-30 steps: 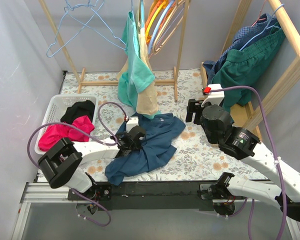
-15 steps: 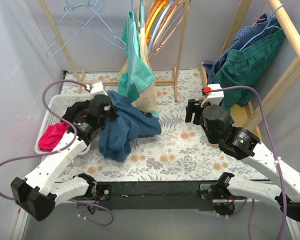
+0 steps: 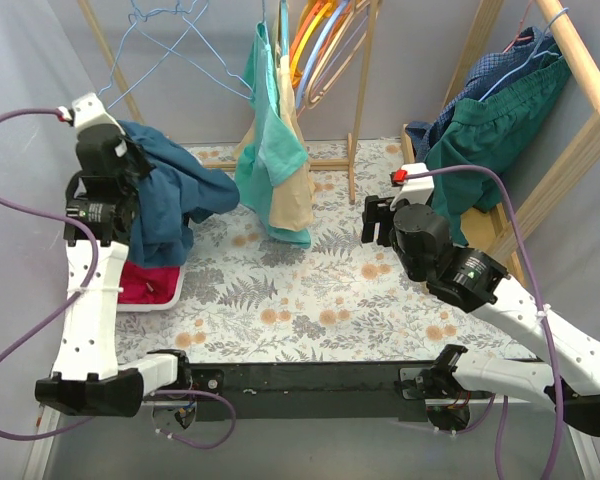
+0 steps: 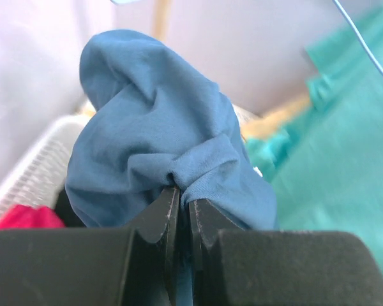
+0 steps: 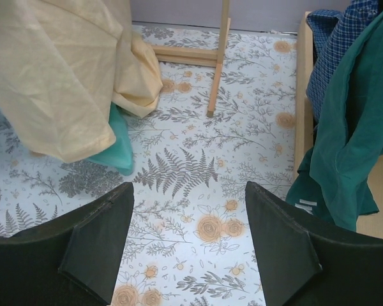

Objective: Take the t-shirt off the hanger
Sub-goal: Place the T-shirt in the bin, then pick up the hanger from the clothesline.

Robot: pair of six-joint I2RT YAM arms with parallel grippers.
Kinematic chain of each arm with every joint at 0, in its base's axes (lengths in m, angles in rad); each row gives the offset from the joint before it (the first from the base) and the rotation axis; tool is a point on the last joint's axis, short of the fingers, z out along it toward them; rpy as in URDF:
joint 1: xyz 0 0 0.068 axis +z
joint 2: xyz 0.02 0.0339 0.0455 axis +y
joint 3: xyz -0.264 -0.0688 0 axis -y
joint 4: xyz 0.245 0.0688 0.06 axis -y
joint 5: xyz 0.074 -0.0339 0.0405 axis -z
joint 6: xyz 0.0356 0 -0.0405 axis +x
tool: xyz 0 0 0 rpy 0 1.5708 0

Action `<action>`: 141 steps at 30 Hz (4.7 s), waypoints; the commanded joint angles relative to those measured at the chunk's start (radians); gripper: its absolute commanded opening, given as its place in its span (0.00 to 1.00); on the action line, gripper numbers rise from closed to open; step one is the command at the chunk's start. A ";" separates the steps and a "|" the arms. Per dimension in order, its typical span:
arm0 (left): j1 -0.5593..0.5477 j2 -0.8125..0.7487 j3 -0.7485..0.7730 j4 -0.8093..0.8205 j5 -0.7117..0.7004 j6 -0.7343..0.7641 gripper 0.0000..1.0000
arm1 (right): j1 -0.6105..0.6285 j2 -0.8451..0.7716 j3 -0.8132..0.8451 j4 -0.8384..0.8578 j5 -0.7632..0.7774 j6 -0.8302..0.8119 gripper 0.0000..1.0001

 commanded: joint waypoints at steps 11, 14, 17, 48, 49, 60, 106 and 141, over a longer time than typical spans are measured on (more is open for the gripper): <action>0.237 -0.074 0.101 -0.053 0.021 0.057 0.00 | -0.001 0.077 0.087 0.061 -0.083 -0.049 0.78; 0.238 -0.109 0.038 -0.062 -0.007 0.053 0.00 | -0.001 0.086 0.090 0.061 -0.097 -0.050 0.77; 0.239 -0.143 -0.093 -0.038 -0.032 0.013 0.00 | -0.003 0.077 0.068 0.068 -0.106 -0.041 0.77; 0.412 0.377 -0.605 0.326 0.269 -0.225 0.01 | -0.001 -0.006 -0.027 0.107 -0.117 -0.012 0.77; 0.412 0.372 -0.595 0.315 0.268 -0.216 0.27 | -0.001 -0.003 -0.022 0.102 -0.115 -0.009 0.77; 0.412 0.066 -0.405 0.113 0.284 -0.099 0.98 | -0.001 0.024 0.014 0.071 -0.107 -0.006 0.79; -0.462 0.536 0.653 0.165 -0.166 -0.084 0.72 | -0.012 0.051 -0.048 0.044 -0.175 0.077 0.78; -0.468 0.665 0.836 0.148 -0.131 0.019 0.00 | -0.026 0.003 -0.085 0.041 -0.137 0.066 0.77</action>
